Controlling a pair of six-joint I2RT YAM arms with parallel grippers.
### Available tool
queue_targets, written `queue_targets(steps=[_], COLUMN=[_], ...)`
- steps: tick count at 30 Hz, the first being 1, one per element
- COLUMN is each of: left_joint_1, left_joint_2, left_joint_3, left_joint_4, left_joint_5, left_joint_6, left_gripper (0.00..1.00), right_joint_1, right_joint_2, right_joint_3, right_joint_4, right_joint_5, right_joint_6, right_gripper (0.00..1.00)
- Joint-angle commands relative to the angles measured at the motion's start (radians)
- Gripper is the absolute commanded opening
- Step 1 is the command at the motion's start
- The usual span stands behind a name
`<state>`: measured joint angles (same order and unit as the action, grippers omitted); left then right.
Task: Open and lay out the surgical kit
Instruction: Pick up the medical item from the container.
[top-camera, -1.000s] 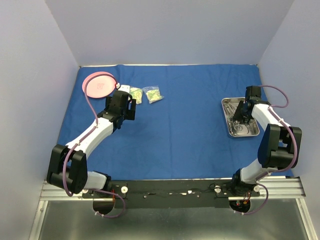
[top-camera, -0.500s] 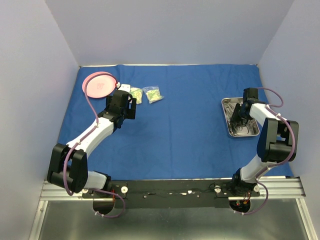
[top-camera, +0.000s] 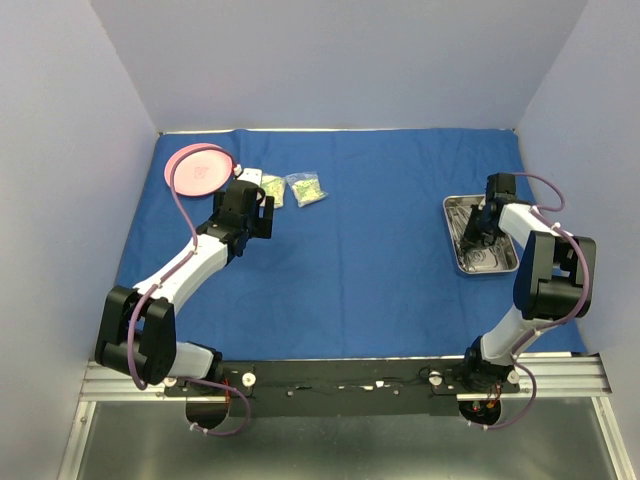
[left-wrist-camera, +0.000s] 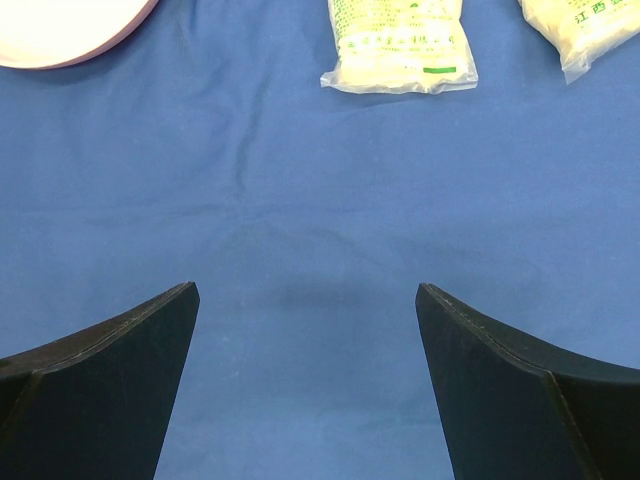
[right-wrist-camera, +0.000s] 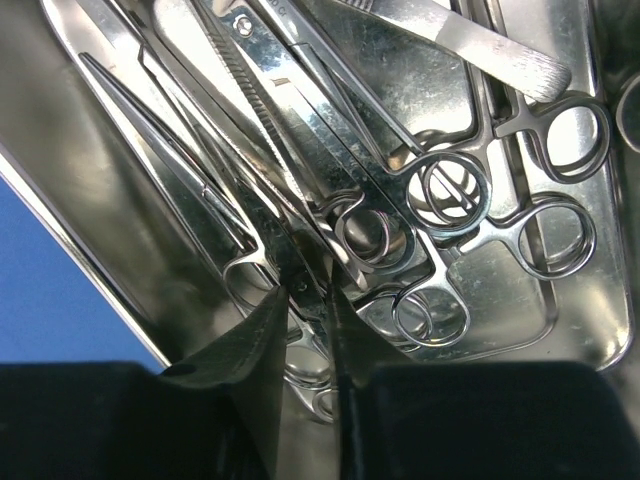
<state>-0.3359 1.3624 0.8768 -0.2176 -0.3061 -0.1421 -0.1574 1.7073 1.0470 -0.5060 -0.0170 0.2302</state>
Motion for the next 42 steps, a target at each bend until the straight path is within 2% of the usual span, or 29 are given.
queue_targets(steps=[1,5,9,19,23,24,29,32,33,36,39,42], left_joint_1=[0.001,0.001,0.001,0.001,0.001,0.001,0.001,0.001,0.001,0.001,0.001,0.001], left_joint_2=[0.012,0.014,0.015,0.007,0.004,0.003,0.001,-0.002,-0.002,-0.003,-0.003,-0.002], left_joint_3=[0.027,0.028,0.030,0.030,0.030,0.030,0.030,0.031,0.031,0.031,0.033,0.033], left_joint_4=[0.026,0.026,0.024,0.024,0.024,0.024,0.026,0.024,0.024,0.024,0.024,0.023], left_joint_5=[0.016,0.016,0.015,0.013,0.015,0.015,0.021,0.021,0.019,0.019,0.022,0.024], left_joint_6=[0.003,0.004,0.006,0.010,0.010,0.010,0.010,0.010,0.012,0.010,0.010,0.009], left_gripper=[0.99,0.99,0.99,0.99,0.99,0.99,0.99,0.99,0.99,0.99,0.99,0.99], right_joint_1=[-0.001,-0.001,0.002,0.019,0.035,0.036,0.041,0.041,0.041,0.044,0.045,0.051], right_joint_2=[0.018,-0.015,-0.040,0.035,0.054,0.052,0.058,0.057,0.052,0.017,-0.035,-0.086], right_joint_3=[-0.005,-0.008,-0.018,-0.005,0.007,0.008,0.015,0.021,0.021,0.019,0.027,0.033], right_joint_4=[-0.028,-0.026,-0.016,-0.054,-0.075,-0.075,-0.082,-0.088,-0.089,-0.095,-0.111,-0.126], right_joint_5=[0.037,0.052,0.057,0.101,0.107,0.112,0.120,0.135,0.140,0.149,0.152,0.161], right_joint_6=[-0.011,-0.014,-0.015,-0.011,-0.008,-0.008,-0.008,-0.009,-0.008,-0.005,-0.002,0.003], right_gripper=[0.16,0.08,0.08,0.25,0.27,0.32,0.33,0.28,0.19,0.10,0.03,0.02])
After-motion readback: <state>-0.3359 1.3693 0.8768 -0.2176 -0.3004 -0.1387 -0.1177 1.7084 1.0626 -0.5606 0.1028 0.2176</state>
